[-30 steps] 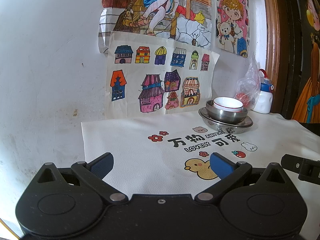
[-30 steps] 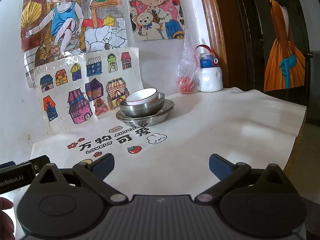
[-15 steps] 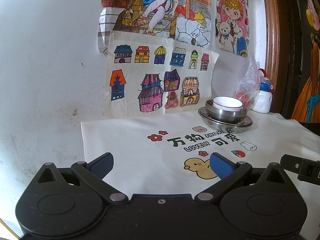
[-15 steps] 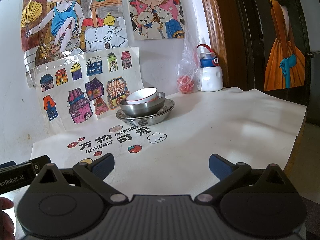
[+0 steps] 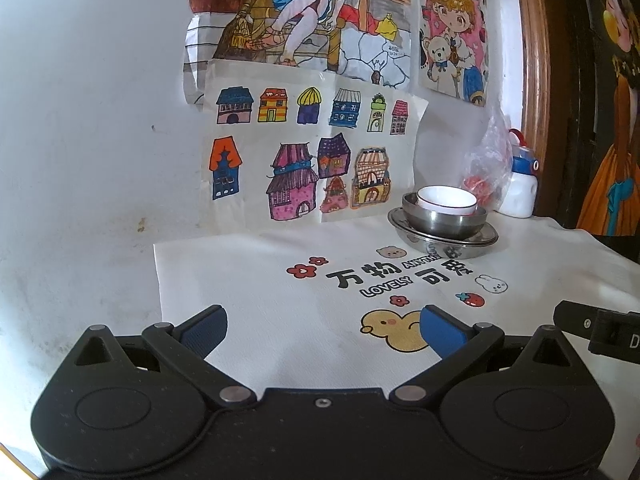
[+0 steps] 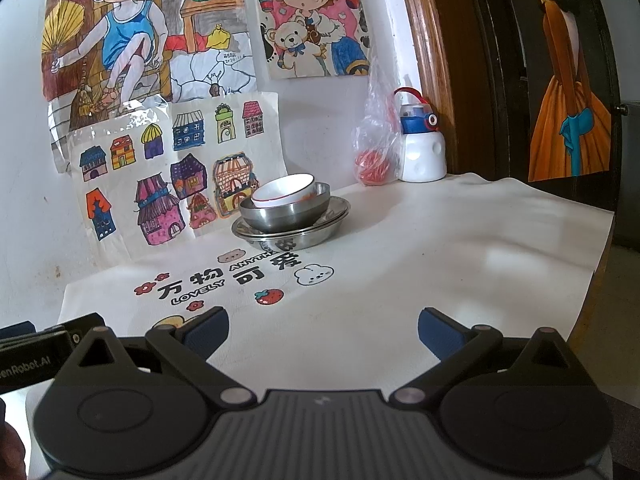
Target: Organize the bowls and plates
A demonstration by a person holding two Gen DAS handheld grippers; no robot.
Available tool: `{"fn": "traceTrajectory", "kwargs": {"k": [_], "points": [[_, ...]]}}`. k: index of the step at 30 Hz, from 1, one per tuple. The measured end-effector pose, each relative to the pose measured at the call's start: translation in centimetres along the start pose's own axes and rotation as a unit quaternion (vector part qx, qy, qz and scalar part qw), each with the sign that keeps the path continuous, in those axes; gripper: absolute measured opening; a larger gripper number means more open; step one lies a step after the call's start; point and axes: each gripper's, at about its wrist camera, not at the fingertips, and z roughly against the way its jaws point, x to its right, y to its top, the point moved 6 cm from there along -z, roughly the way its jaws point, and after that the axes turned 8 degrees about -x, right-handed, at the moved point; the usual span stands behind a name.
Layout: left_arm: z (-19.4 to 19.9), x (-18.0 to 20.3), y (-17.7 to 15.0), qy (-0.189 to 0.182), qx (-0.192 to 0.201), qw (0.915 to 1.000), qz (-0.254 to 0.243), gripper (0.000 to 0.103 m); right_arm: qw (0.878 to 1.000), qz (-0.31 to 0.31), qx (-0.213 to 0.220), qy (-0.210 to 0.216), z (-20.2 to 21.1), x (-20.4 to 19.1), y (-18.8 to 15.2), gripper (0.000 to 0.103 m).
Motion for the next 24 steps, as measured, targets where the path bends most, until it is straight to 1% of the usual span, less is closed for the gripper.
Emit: {"fn": "traceTrajectory", "kwargs": {"k": [9, 24], "points": [[-0.06, 0.17, 0.01, -0.011, -0.003, 0.9999, 0.002, 0.102, 1.0, 0.001, -0.002, 0.0, -0.03, 0.02, -0.29, 0.103], [-0.24, 0.16, 0.03, -0.012, -0.005, 0.9999, 0.002, 0.102, 1.0, 0.0, -0.007, 0.001, -0.55, -0.02, -0.41, 0.103]]}}
